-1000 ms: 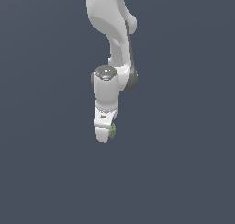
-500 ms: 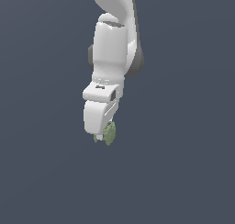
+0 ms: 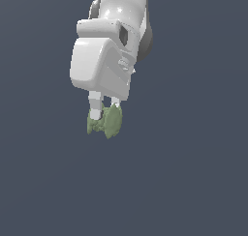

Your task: Pick up the object and move it to a goal position.

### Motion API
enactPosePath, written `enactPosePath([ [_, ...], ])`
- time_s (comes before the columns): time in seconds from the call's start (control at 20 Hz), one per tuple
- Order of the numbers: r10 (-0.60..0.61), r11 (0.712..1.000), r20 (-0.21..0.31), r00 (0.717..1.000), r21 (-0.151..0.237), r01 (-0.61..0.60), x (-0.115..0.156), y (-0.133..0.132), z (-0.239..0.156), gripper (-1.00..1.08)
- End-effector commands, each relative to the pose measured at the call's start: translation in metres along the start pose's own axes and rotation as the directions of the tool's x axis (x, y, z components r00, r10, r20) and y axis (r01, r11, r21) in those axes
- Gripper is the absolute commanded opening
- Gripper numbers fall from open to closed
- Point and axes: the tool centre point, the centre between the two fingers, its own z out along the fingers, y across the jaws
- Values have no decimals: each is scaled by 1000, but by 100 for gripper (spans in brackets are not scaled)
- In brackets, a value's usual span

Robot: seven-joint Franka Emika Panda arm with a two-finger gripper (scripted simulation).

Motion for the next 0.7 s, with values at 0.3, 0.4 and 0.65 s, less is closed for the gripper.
enactPosePath([
  [0.3, 28, 992, 3, 1000, -124, -27, 5, 39, -40, -100],
  [0.4, 31, 990, 3, 1000, -140, -30, 6, 44, -46, -100],
  [0.65, 37, 985, 5, 999, -167, -35, 7, 52, -55, -100],
])
